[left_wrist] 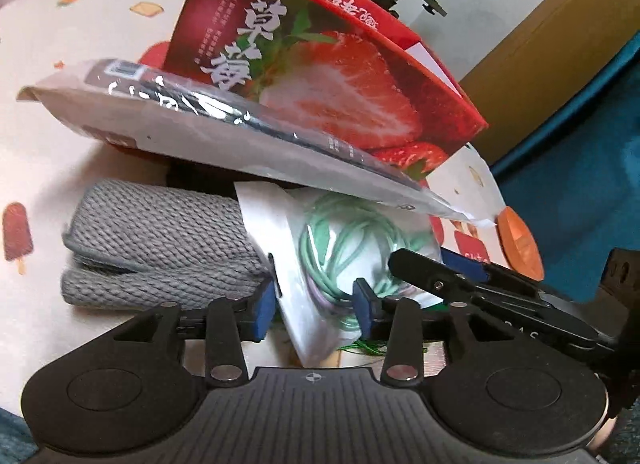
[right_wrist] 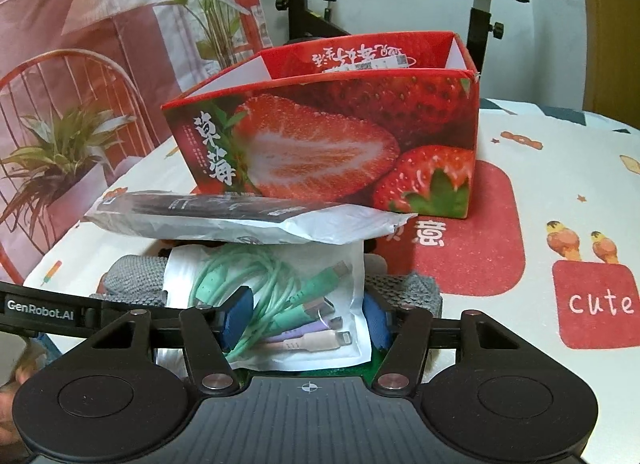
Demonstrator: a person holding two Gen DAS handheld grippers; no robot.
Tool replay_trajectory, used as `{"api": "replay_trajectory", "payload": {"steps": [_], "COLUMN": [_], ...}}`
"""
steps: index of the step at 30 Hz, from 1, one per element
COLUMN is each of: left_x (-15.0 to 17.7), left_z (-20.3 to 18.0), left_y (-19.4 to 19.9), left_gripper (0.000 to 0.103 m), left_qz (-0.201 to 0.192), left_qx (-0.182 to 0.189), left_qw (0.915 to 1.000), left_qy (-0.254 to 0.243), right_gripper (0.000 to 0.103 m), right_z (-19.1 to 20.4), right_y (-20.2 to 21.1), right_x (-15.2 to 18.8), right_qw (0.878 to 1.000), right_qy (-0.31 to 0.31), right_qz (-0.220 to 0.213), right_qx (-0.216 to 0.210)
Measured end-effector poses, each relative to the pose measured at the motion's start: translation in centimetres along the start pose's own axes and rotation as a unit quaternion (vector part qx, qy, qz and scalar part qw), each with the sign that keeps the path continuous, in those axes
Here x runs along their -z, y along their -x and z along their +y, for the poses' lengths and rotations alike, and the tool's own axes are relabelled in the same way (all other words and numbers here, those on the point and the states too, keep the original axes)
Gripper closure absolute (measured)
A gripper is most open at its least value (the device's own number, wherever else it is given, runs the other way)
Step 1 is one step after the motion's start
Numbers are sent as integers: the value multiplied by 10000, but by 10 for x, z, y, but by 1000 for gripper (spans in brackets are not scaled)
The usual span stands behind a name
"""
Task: Organize soft objects
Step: 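Close both grippers on the clear bag of green cables, then lift the cable bag with both grippers and carry it over the red box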
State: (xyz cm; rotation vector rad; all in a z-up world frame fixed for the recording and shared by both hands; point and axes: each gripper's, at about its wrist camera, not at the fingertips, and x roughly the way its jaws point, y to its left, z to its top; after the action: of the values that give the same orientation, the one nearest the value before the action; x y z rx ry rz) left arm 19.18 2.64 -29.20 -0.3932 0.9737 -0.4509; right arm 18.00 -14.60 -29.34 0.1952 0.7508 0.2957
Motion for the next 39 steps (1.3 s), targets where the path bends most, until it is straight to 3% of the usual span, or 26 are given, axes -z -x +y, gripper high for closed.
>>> {"api": "replay_trajectory", "payload": {"steps": [10,19,23,32,35,39], "left_x": [6,6,6,6,4,4], "left_z": [4,-1,0,-4,0,-3], "left_y": [-4,-9,-4,-7,-10,1], "left_gripper": [58,55,67,65,77,79], "left_qz": [21,-70,-120,-24,-77,-222], "left_qx": [60,32,63,-167,-22,-52], "left_qw": [9998,10000,9999,9992,9998,9995], "left_qy": [178,59,50,-366,-204,-218], "right_gripper": [63,64,68,72,72,72], "right_z": [-2,-10,0,9,9,12], "right_y": [8,1,6,9,10,19], "right_x": [-4,0,0,5,6,7], "right_qw": [9998,9998,9999,10000,10000,9998], "right_qy": [138,-200,-80,-33,-51,-129], "right_qz": [-123,-85,-129,-18,-26,-95], "right_qx": [74,-41,-60,-87,-76,-119]}}
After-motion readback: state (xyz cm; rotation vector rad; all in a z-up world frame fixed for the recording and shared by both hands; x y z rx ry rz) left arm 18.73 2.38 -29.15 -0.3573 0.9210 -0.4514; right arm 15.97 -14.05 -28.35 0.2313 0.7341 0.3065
